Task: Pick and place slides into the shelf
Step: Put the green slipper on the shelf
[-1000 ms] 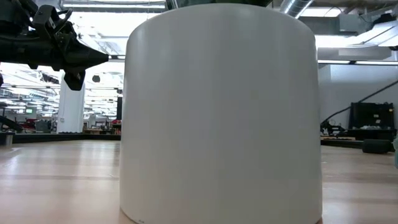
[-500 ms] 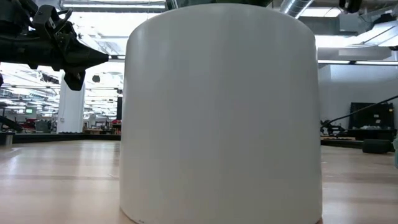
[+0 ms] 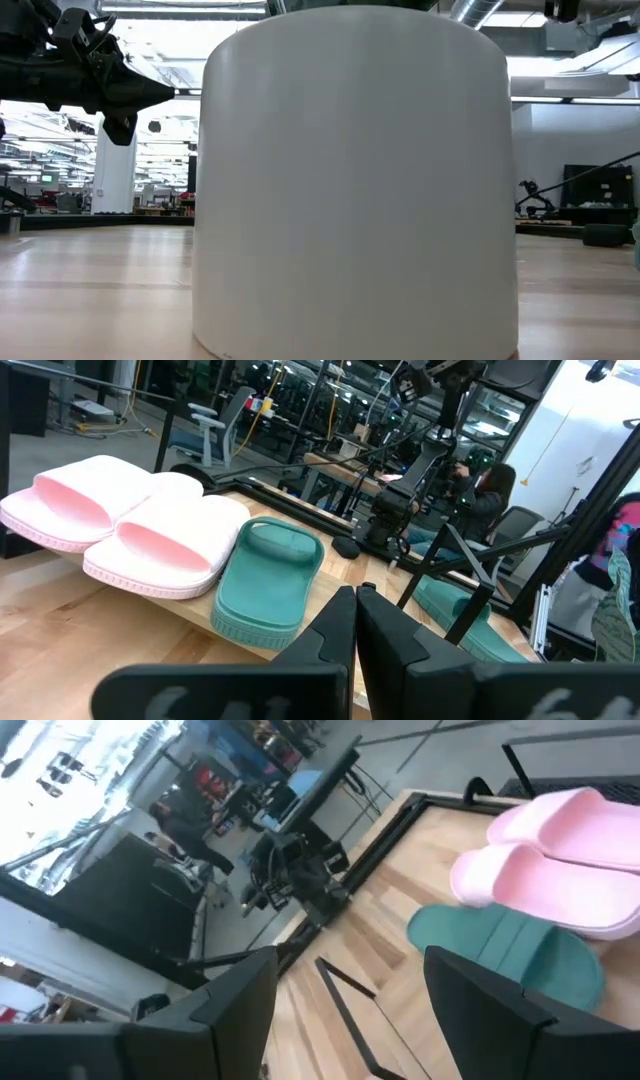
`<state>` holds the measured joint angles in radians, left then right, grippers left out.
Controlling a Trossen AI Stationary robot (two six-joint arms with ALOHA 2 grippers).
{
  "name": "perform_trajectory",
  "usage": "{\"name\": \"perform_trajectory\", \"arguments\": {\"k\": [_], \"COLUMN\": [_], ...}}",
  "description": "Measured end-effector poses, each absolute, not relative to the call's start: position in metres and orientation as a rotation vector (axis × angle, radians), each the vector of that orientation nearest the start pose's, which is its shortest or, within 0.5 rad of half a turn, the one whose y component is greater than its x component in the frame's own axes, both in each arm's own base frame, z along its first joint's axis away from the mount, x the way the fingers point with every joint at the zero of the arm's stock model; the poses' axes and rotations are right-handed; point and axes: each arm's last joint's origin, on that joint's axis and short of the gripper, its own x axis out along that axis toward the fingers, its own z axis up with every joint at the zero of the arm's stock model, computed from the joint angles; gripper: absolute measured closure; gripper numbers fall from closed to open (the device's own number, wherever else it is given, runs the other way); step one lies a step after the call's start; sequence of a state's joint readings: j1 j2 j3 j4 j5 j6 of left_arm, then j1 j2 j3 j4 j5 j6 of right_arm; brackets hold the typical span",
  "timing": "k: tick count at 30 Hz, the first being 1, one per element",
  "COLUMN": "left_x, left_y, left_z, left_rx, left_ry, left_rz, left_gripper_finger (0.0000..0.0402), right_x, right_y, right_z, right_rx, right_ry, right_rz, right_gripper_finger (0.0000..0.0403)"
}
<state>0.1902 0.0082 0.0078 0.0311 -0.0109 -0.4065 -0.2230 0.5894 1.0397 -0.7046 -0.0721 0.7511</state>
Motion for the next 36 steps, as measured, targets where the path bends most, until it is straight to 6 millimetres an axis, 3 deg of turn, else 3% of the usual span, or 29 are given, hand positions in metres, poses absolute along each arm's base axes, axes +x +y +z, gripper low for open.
{"name": "perform_trajectory", "arguments": {"k": [4, 9, 12, 19, 22, 27, 36], "left_x": [0.096, 0.096, 0.096, 0.096, 0.096, 0.096, 0.096], "left_y": [0.019, 0.019, 0.019, 0.019, 0.019, 0.019, 0.019], "left_z": [0.169, 0.169, 0.169, 0.169, 0.169, 0.169, 0.169], "left_rx": [-0.402, -0.403, -0.402, -0.402, -0.402, -0.402, -0.403], "left_ry": [-0.071, -0.071, -0.071, -0.071, -0.071, -0.071, -0.070], "left_rz": [0.192, 0.192, 0.192, 0.190, 0.190, 0.190, 0.189], "left_gripper_finger": [0.0401, 0.0401, 0.0401, 0.0401, 0.0401, 0.0401, 0.0401], "right_x": [0.100, 0.098, 0.085, 0.038, 0.019, 0.007, 0.022], "right_y": [-0.023, -0.024, -0.027, -0.017, -0.010, -0.003, 0.003], "right_z": [0.385, 0.373, 0.368, 0.368, 0.360, 0.332, 0.276], "right_rx": [0.689, 0.530, 0.478, 0.407, 0.499, 0.680, 1.082], "right_ry": [0.214, 0.507, 0.581, 0.398, 0.269, 0.179, 0.389], "right_rz": [-0.284, -0.282, -0.430, -0.516, -0.517, -0.427, -0.153], "right_gripper_finger": [0.0159, 0.0175, 0.0193, 0.0226, 0.0235, 0.0248, 0.0254]}}
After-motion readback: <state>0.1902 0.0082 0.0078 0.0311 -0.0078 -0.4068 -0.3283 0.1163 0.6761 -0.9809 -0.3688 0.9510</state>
